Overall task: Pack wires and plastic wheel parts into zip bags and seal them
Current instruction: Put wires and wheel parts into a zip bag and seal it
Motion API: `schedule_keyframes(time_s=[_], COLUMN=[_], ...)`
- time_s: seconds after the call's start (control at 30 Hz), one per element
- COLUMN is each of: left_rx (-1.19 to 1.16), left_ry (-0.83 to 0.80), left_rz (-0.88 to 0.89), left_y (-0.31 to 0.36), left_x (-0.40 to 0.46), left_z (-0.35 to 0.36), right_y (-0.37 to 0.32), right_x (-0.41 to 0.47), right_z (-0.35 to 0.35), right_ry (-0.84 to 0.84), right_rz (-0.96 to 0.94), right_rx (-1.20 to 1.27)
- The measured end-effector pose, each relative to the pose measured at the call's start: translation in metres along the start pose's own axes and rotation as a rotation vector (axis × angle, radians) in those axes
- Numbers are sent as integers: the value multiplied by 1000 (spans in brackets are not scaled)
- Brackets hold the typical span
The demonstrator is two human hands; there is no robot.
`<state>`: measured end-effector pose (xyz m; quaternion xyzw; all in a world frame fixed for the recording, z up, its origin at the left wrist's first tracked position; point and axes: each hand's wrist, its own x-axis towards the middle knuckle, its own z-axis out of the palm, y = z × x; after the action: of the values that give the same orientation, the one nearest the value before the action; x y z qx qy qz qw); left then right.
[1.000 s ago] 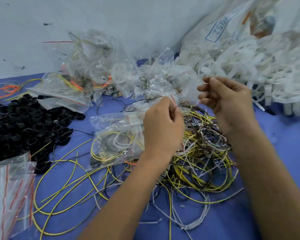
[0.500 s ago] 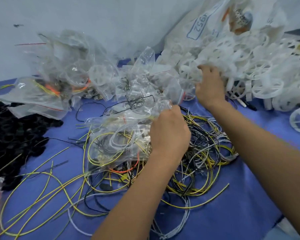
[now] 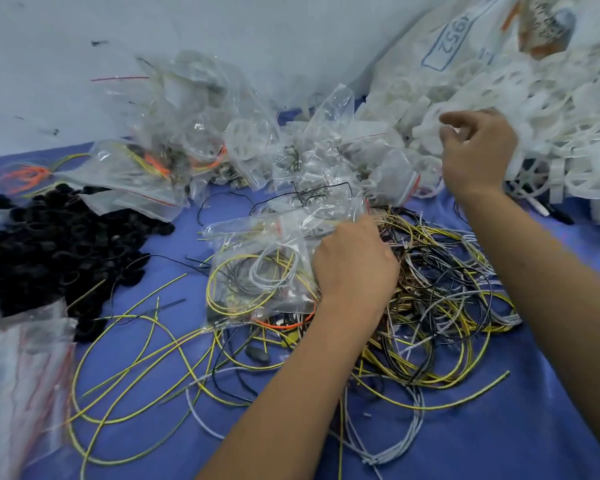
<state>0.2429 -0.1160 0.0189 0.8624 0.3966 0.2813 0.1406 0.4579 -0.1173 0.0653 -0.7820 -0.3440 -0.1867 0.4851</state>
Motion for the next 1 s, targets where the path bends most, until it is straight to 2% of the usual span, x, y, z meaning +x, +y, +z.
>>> schedule_keyframes(time_s=[0.1, 0.17, 0.3, 0.43, 0.53, 0.67, 0.77, 0.83, 0.93, 1.0], left_rx=[23, 43, 24, -17, -250, -661, -775, -779, -701, -668], left_ry=[29, 61, 100, 182, 253, 420, 478, 430, 249, 136], left_rz=[-35, -71, -95, -188, -299, -419, -457, -444, -360, -312], left_y=[-14, -27, -61, -92, -111, -118, -116, -117, -117, -113], left_x=[0, -2, -11, -17, -19, -21, -20, -20, -20, -21], left_z=[-6, -13, -27, -41, -49, -55, -59, -60, -61, -63], right_y=[-24, -46, -88, -112, -121, -121, -119, -118, -116, -117], right_x=[-23, -43, -87, -119, -137, -148, -155, -156, -155, -158], right_z=[-15, -21, -26, -9, 5, 15, 15, 13, 11, 12], right_ry=[140, 129, -45, -309, -521, -616, -673, -703, -752, -795], right_rz=[-23, 17, 133, 508, 728, 669, 622, 584, 507, 454], right_rx=[152, 359, 805, 1080, 1205, 1183, 1186, 1282, 1457, 1414])
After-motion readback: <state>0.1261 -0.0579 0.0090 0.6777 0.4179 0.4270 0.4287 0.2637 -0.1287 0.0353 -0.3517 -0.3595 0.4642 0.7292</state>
